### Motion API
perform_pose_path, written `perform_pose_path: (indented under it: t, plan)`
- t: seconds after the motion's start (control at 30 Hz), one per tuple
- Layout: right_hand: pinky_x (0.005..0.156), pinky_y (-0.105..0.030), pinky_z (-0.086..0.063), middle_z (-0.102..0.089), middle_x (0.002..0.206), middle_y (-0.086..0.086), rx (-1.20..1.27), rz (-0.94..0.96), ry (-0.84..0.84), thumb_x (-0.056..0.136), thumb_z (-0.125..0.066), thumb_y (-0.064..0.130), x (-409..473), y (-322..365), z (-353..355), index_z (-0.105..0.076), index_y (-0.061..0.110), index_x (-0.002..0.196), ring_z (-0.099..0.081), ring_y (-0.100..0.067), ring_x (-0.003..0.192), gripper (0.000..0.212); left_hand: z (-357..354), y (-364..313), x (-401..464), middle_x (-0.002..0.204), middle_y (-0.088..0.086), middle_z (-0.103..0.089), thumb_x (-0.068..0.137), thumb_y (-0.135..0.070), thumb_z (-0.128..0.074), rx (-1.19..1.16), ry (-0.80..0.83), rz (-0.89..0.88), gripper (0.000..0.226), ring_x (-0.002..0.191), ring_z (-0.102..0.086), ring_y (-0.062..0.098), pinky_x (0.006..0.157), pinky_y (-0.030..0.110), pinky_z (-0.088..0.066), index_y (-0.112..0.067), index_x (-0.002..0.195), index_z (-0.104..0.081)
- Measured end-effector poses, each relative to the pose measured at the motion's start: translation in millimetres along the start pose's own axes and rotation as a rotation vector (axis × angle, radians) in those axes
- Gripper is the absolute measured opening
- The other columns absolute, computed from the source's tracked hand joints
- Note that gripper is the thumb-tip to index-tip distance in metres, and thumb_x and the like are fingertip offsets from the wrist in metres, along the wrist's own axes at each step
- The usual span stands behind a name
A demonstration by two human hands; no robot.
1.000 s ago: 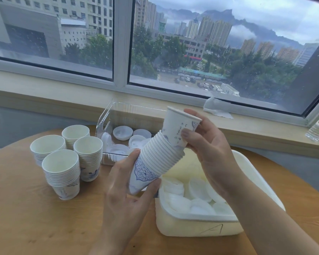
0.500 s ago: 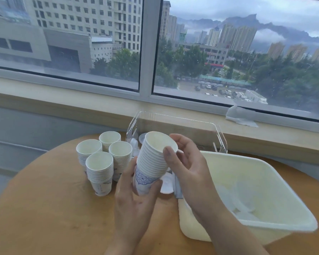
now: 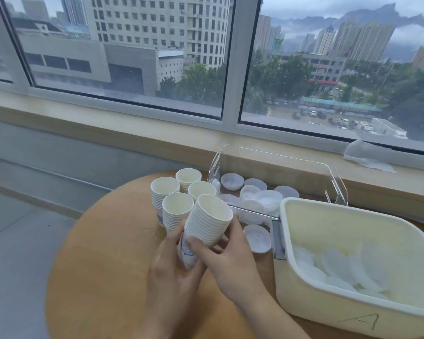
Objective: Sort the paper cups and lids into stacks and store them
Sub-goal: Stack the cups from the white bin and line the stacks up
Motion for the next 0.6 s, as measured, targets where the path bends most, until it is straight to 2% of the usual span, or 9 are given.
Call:
perform_pose_path:
  t: [0.1,0.2,0.3,0.4,0.5,0.6]
  plan:
    - [0.098,-0.037,-0.06,-0.075,0.122,0.012,-0.045,-0.019,-0.013,0.078,-0.091,0.008,3.1,-15.2,2.0,-0.056,0.03,0.136,-0.071,-0.01,0.114,0.072,5.1,3.1,3.8,0.13,-0.028,-0.065,0.084,-0.047,-0.075,0.075,0.087,-0.054,0.055,0.116,-0.063,0.0,0.089,0.011,-0.047,-0.049,0.136,-0.058]
    - [0.089,-0.031,-0.061,-0.074,0.119,0.015,-0.096,-0.008,-0.026,0.077,-0.092,0.009,4.2,-21.8,5.9,-0.055,0.028,0.137,-0.071,-0.007,0.111,0.073,9.1,9.2,8.6,0.126,-0.02,-0.066,0.087,-0.046,-0.07,0.15,0.134,-0.116,0.045,0.116,-0.064,0.005,0.09,0.023,-0.052,-0.035,0.131,-0.066]
    - [0.08,-0.023,-0.06,-0.074,0.117,0.02,-0.119,-0.006,-0.03,0.078,-0.09,0.005,6.7,-26.5,8.7,-0.055,0.028,0.138,-0.071,-0.002,0.107,0.073,13.5,14.1,15.1,0.122,-0.019,-0.064,0.085,-0.04,-0.074,0.183,0.092,-0.142,0.04,0.112,-0.065,0.005,0.088,0.022,-0.051,-0.028,0.123,-0.072]
    - [0.089,-0.024,-0.058,-0.072,0.121,0.022,-0.16,0.006,-0.02,0.079,-0.09,0.007,9.2,-32.3,9.5,-0.054,0.031,0.14,-0.069,-0.001,0.113,0.075,22.6,20.0,21.0,0.119,-0.015,-0.061,0.083,-0.021,-0.086,0.233,-0.035,-0.152,0.035,0.113,-0.063,0.008,0.091,0.034,-0.054,-0.026,0.115,-0.075]
    - [0.095,-0.026,-0.057,-0.07,0.123,0.025,-0.173,-0.013,-0.011,0.079,-0.091,0.011,9.6,-39.0,9.9,-0.052,0.036,0.142,-0.068,-0.002,0.116,0.078,33.1,24.4,30.9,0.122,-0.007,-0.055,0.082,-0.018,-0.089,0.235,-0.173,-0.1,0.044,0.12,-0.056,0.016,0.096,0.049,-0.053,-0.024,0.121,-0.07]
    - [0.096,-0.027,-0.058,-0.071,0.122,0.024,-0.174,-0.023,-0.017,0.078,-0.093,0.015,12.3,-44.9,10.3,-0.054,0.038,0.14,-0.068,-0.003,0.116,0.077,29.9,32.9,46.7,0.127,-0.009,-0.053,0.075,-0.025,-0.093,0.21,-0.158,-0.019,0.069,0.12,-0.053,0.016,0.099,0.048,-0.05,-0.028,0.134,-0.057]
Point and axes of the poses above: each hand's wrist, its own x-axis towards the middle knuckle, its own z-axis out of the back of the hand, y = z × x, the point moved 7 cm from there along x, towards the middle knuckle
